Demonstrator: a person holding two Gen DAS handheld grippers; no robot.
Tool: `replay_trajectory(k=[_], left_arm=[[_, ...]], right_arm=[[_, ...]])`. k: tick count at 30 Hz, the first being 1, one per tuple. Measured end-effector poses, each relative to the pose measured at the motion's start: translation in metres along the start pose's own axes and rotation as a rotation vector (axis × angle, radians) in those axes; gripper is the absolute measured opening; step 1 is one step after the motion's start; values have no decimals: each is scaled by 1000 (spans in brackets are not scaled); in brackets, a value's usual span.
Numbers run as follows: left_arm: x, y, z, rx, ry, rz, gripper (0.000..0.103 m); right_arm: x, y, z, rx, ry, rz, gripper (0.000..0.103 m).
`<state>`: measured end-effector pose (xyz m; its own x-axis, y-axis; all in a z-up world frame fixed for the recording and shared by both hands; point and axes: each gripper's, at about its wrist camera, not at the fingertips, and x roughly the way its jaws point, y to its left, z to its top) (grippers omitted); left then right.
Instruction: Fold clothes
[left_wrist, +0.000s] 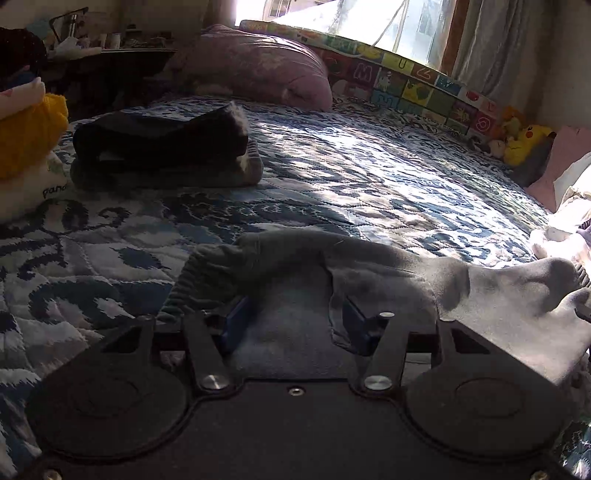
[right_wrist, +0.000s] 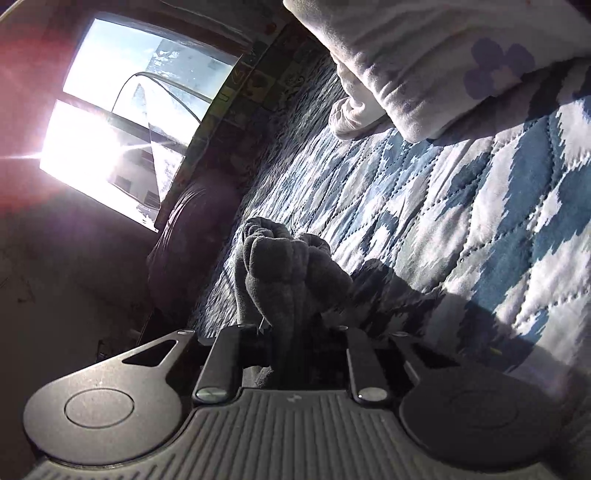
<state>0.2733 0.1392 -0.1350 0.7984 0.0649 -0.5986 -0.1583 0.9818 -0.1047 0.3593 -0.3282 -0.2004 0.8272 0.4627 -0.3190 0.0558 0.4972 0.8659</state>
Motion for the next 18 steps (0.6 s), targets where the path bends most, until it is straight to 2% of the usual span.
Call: replay_trajectory(k=[1, 2, 6, 7, 8, 11, 12, 14, 18], left_arm=[[0, -7, -1, 53, 2, 24, 55], [-2, -10, 0, 64, 1, 33, 55], [-28, -10, 16, 68, -195, -36, 55], [-27, -11, 22, 83, -217, -36, 55], [-22, -8, 27, 80, -211, -24, 55], [23, 13, 18, 31, -11, -17, 55], [28, 15, 16, 40, 2, -16, 59], [24, 15, 22, 34, 14, -21, 59], [9, 10, 18, 18, -65, -18, 58]], right_arm=[[0, -3, -1, 12, 3, -13, 19], [0, -6, -3, 25, 5, -22, 19], [5, -13, -5, 60, 13, -30, 20], [6, -12, -5, 60, 14, -30, 21], [7, -12, -6, 57, 14, -30, 25], [9, -10, -7, 42, 16, -38, 28], [9, -10, -8, 37, 15, -39, 28], [11, -9, -8, 24, 12, -42, 28], [6, -10, -10, 4, -1, -36, 26]])
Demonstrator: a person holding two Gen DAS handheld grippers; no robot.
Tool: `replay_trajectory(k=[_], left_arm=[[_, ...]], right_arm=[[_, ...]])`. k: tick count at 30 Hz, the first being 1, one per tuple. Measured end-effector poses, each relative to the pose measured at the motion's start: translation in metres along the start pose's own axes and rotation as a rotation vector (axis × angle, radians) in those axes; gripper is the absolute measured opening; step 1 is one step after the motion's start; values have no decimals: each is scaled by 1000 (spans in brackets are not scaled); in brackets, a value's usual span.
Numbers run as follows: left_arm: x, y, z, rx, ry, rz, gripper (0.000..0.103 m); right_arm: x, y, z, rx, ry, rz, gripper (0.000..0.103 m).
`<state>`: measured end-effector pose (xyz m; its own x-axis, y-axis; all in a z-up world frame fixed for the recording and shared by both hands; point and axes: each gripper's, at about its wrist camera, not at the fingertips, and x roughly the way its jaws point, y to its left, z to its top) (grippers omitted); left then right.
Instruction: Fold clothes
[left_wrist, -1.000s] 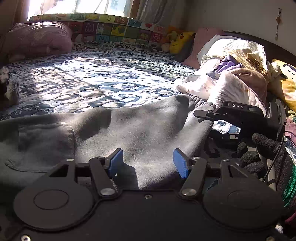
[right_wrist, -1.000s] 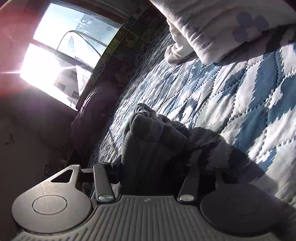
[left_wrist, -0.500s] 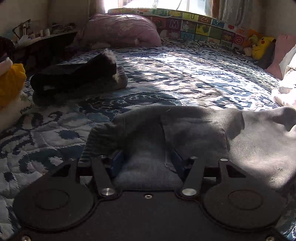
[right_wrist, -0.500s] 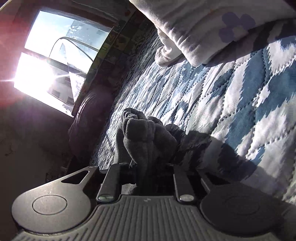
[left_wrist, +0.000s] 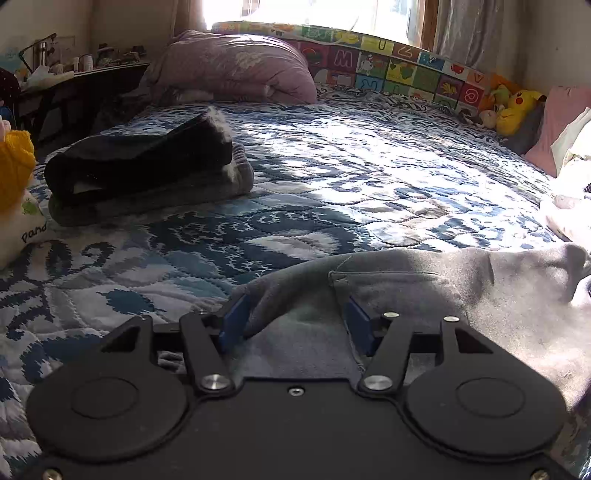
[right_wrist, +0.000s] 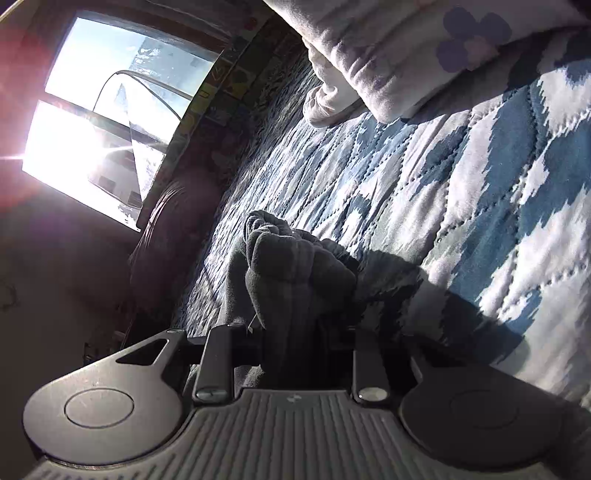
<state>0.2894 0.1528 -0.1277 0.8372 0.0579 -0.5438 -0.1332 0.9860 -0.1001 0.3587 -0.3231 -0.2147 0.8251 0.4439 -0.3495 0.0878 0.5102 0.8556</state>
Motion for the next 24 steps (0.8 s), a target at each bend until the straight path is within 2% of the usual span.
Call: replay_trajectory(k=[4, 8, 13, 16, 19, 24], left_arm=[[-32, 4, 7, -126, -98, -36, 58], [-54, 10, 7, -184, -114, -66, 60], [-61, 22, 16, -252, -114, -137, 62], [-66, 31, 18, -338, -135, -176, 62], [-68, 47, 18, -462, -134, -248, 62], [-72, 87, 13, -674, -146, -314, 62]], right_arm=[[-7, 8, 1, -30, -19, 18, 21], [-19, 36, 1, -143, -46, 18, 20], [-32, 93, -9, -286, -73, -14, 20], [-29, 130, -24, -378, -68, -24, 20], [-20, 164, -42, -453, -51, -16, 21], [1, 222, -94, -621, -17, 4, 21]])
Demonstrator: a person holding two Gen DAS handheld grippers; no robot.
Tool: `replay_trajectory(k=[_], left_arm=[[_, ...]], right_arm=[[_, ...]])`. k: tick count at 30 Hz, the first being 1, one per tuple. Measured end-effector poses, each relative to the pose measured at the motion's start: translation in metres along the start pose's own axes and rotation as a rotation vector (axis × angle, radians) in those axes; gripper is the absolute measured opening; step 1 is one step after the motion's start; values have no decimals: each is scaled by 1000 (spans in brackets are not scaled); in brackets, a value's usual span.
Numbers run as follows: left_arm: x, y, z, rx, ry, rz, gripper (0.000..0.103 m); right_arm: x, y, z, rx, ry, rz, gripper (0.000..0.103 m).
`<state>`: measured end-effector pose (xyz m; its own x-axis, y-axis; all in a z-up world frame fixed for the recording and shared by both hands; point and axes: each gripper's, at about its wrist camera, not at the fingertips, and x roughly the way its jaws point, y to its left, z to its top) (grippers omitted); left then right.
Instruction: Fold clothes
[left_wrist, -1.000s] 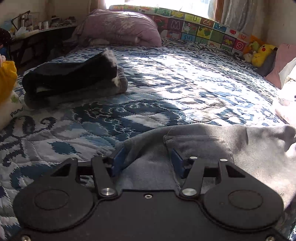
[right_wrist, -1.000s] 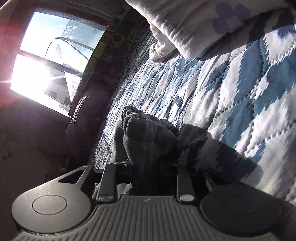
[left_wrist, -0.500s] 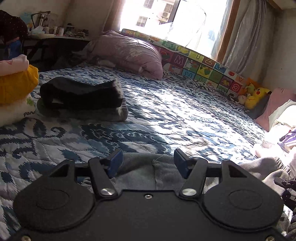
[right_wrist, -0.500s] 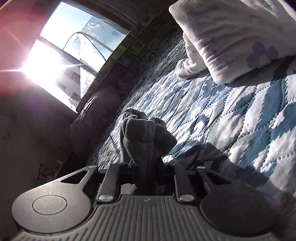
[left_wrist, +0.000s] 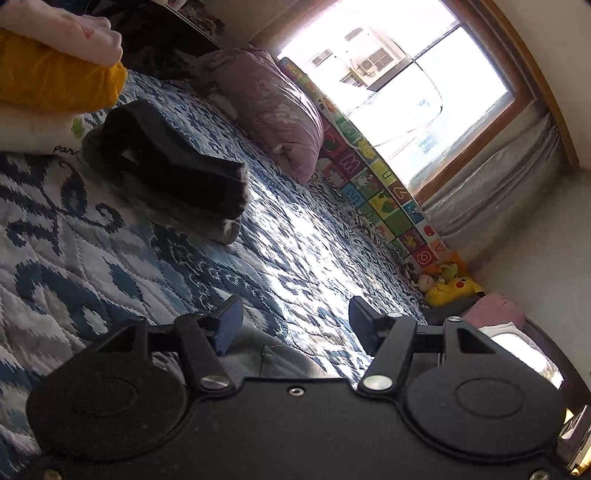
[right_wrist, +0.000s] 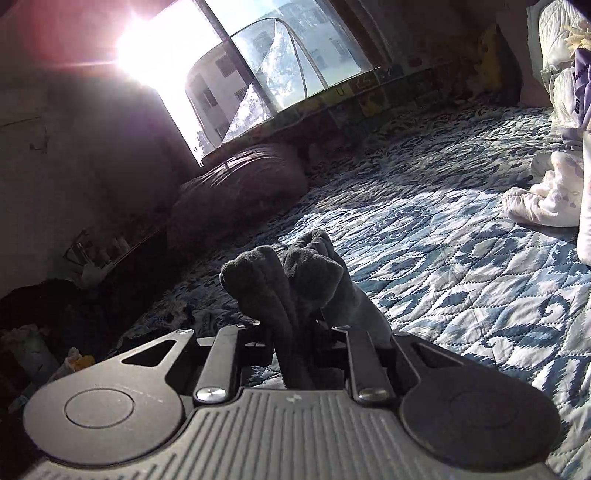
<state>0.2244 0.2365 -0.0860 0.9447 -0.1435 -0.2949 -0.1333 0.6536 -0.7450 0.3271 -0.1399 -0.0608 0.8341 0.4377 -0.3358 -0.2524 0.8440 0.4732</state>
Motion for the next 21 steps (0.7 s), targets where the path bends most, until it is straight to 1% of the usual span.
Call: replay_trajectory(k=[3, 6, 9, 12, 15, 17, 18, 19, 20, 21], left_arm=[[-9, 20, 13, -119, -24, -23, 62], [-13, 36, 20, -192, -28, -29, 62], [-16, 43, 24, -220, -26, -25, 62], [-16, 47, 26, -235, -14, -39, 62], [-12, 48, 26, -225, 26, -40, 62], [-11, 50, 26, -224, 41, -42, 62], [-11, 51, 26, -224, 47, -43, 62], [-11, 53, 26, -232, 51, -48, 62], [-11, 55, 26, -243, 53, -55, 62], [-10, 56, 26, -249, 60, -57, 62]], right_arm=[[14, 45, -13, -102, 16, 11, 21], [24, 79, -30, -176, 26, 14, 20], [29, 107, -50, -236, 33, 9, 21], [33, 129, -67, -290, 33, 13, 21], [34, 152, -86, -373, 25, 21, 20], [36, 167, -100, -458, 22, 18, 20], [40, 176, -112, -531, 38, 13, 21], [46, 184, -125, -614, 79, 7, 21], [52, 191, -140, -696, 138, 1, 25], [55, 198, -155, -781, 176, -8, 30]])
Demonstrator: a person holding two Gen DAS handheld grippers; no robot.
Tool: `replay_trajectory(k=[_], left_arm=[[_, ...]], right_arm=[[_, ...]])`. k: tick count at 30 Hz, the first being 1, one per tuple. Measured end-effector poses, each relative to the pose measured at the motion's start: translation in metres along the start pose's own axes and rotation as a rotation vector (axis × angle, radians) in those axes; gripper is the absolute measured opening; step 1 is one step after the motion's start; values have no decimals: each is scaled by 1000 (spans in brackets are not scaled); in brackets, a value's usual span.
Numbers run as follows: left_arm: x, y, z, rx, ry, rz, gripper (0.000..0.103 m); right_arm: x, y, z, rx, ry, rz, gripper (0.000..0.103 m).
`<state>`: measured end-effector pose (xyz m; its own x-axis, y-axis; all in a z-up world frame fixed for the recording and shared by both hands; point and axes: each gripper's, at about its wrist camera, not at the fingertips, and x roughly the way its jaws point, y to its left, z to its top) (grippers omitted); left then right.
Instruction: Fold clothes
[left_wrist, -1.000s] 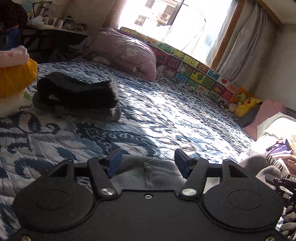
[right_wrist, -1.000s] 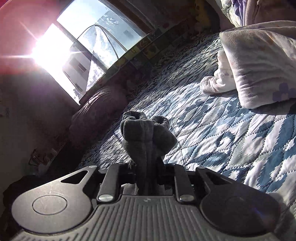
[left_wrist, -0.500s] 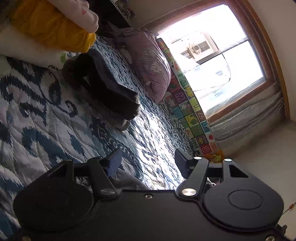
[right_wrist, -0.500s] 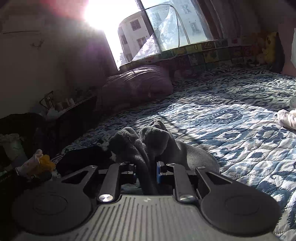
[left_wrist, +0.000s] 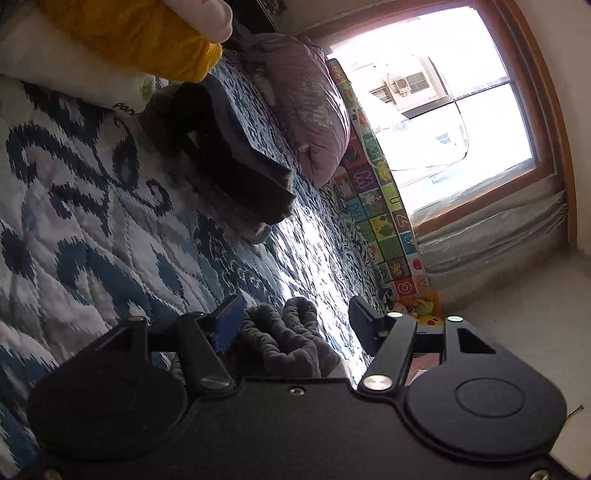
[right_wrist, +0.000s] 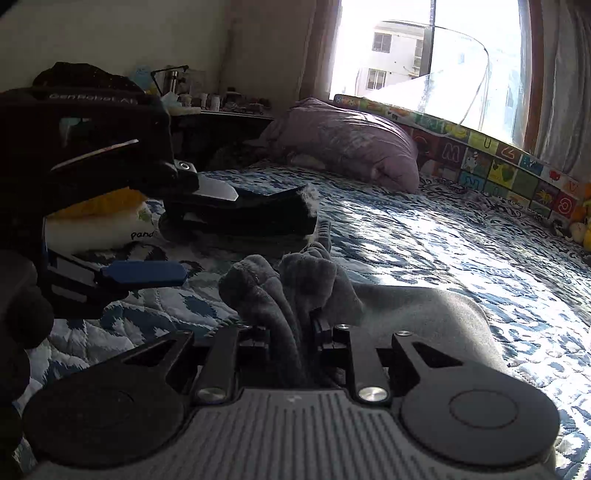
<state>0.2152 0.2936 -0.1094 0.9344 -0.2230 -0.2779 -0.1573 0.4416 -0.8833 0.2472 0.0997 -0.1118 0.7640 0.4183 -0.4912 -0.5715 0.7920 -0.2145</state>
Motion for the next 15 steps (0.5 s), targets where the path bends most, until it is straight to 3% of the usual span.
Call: replay_trajectory(k=[1, 4, 9, 13, 15], left_arm=[[0, 1, 0, 4, 9, 7, 62], [2, 2, 0, 10, 37, 21, 63], [5, -5, 0, 94, 96, 2, 63], [11, -10, -6, 131, 120, 8, 64], [20, -20, -16, 200, 128, 44, 64]], right_arm=[[-2, 10, -4, -58, -7, -10, 32], [-18, 21, -7, -115, -51, 20, 56], [-52, -2, -14, -117, -97, 115, 57], [-85, -42, -25, -38, -138, 139, 55], [-101, -67, -29, 39, -175, 117, 55]])
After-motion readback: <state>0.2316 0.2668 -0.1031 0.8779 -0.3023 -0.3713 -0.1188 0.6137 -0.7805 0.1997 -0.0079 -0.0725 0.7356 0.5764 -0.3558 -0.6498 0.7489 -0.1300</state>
